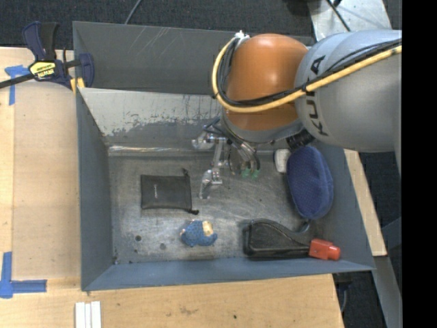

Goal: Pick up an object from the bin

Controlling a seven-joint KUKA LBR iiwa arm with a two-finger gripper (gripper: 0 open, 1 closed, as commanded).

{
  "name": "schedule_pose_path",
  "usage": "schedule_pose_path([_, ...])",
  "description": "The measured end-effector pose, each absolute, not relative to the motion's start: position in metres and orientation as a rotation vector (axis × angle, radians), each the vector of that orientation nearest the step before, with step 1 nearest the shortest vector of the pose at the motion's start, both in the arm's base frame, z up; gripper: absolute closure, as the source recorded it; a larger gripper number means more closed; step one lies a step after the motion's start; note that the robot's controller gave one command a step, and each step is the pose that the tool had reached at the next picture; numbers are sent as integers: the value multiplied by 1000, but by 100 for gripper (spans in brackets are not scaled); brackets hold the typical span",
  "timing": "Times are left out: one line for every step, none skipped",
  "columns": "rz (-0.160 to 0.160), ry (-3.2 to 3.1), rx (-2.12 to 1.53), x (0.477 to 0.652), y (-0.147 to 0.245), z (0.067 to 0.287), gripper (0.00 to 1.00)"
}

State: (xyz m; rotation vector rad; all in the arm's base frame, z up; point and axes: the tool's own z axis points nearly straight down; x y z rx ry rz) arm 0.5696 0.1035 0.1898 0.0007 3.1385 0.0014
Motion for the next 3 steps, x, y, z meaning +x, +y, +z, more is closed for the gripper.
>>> schedule_pose_path([-2, 3144, 144, 566, 126, 80, 0])
schedule_pose_path([2, 3134, 146, 570, 125, 86, 100])
schedule_pose_path([4, 3130, 5, 566, 140, 246, 100])
